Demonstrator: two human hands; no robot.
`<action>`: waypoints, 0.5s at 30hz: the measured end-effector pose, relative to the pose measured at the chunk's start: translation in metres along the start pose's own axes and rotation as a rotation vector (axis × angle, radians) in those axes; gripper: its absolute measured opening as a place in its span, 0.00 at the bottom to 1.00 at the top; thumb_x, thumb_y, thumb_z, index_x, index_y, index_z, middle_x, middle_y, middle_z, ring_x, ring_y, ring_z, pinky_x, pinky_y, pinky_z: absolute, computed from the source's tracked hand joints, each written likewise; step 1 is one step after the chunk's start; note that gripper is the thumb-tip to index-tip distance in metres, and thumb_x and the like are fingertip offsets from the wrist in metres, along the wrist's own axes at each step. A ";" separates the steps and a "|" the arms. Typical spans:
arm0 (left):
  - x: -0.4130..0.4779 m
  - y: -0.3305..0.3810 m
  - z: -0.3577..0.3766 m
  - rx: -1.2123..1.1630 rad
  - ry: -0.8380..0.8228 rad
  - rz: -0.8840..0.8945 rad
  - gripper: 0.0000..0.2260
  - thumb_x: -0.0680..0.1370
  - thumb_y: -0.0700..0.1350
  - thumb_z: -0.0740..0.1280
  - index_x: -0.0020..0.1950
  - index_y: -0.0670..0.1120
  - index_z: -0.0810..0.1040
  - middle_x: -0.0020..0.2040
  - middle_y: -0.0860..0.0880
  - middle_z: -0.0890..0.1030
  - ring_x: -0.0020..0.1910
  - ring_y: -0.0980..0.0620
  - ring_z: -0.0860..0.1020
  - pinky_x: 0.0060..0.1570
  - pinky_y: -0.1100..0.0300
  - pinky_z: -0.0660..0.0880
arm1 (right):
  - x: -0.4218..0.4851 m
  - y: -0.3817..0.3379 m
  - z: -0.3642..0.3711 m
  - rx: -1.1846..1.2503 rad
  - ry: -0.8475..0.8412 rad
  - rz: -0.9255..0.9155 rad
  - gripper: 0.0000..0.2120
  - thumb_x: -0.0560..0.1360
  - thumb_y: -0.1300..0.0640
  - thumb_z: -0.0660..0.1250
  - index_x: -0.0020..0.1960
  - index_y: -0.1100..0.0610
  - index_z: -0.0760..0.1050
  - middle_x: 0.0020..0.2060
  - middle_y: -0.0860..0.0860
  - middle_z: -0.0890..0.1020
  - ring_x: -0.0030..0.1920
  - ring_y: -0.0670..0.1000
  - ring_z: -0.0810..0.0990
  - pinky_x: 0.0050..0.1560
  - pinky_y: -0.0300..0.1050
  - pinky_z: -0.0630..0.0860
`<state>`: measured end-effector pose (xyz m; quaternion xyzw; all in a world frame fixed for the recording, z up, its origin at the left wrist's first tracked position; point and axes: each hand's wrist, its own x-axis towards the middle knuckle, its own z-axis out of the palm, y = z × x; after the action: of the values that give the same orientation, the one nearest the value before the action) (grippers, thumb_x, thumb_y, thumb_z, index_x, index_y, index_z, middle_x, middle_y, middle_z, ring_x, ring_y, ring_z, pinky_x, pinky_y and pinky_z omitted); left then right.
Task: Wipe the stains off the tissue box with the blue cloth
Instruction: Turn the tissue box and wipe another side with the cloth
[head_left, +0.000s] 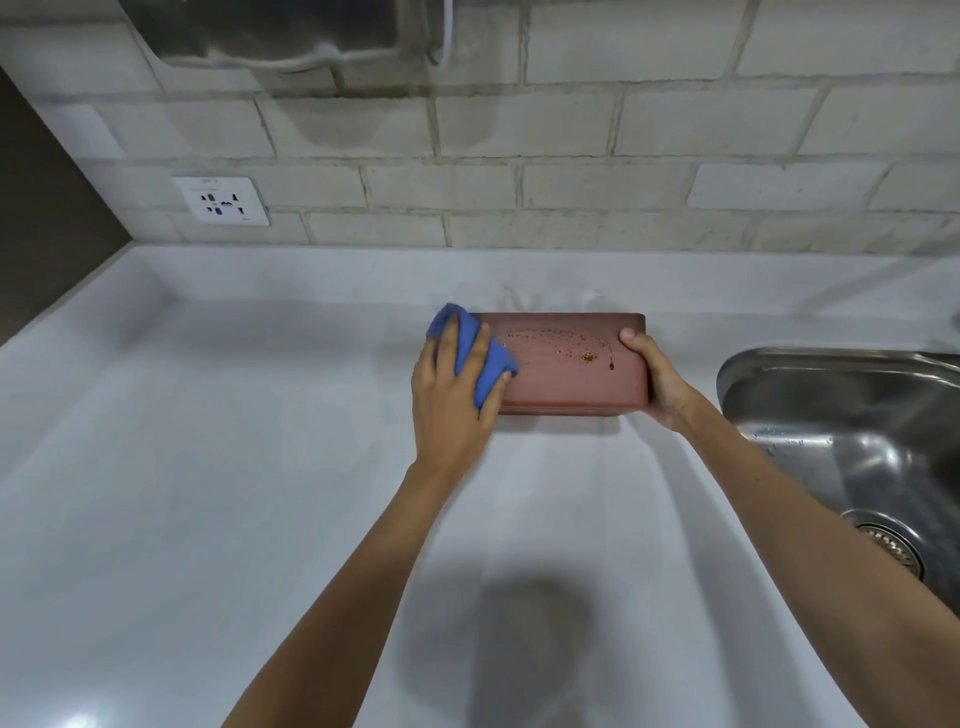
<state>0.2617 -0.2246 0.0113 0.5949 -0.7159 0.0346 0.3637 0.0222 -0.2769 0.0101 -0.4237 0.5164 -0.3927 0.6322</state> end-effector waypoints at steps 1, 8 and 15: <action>-0.013 -0.004 -0.002 0.015 -0.020 0.040 0.23 0.76 0.52 0.60 0.69 0.43 0.72 0.70 0.37 0.71 0.64 0.35 0.72 0.64 0.44 0.69 | -0.001 0.000 0.000 0.003 -0.006 0.001 0.24 0.64 0.37 0.64 0.55 0.47 0.77 0.47 0.47 0.84 0.43 0.45 0.83 0.45 0.44 0.77; 0.014 -0.004 -0.006 0.008 0.009 -0.022 0.21 0.76 0.46 0.65 0.68 0.42 0.73 0.69 0.36 0.71 0.65 0.35 0.72 0.65 0.44 0.68 | -0.003 0.001 0.001 -0.017 0.006 0.015 0.37 0.57 0.34 0.65 0.62 0.51 0.73 0.58 0.54 0.79 0.57 0.53 0.77 0.63 0.54 0.71; -0.014 -0.007 -0.005 0.167 -0.054 0.264 0.21 0.74 0.50 0.65 0.64 0.42 0.77 0.66 0.37 0.76 0.64 0.34 0.74 0.61 0.39 0.72 | 0.002 0.002 -0.001 -0.005 0.008 0.018 0.32 0.66 0.38 0.61 0.66 0.53 0.72 0.60 0.55 0.78 0.59 0.54 0.75 0.66 0.55 0.69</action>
<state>0.2709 -0.2125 0.0047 0.5245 -0.7921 0.1257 0.2858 0.0217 -0.2787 0.0077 -0.4190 0.5238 -0.3875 0.6325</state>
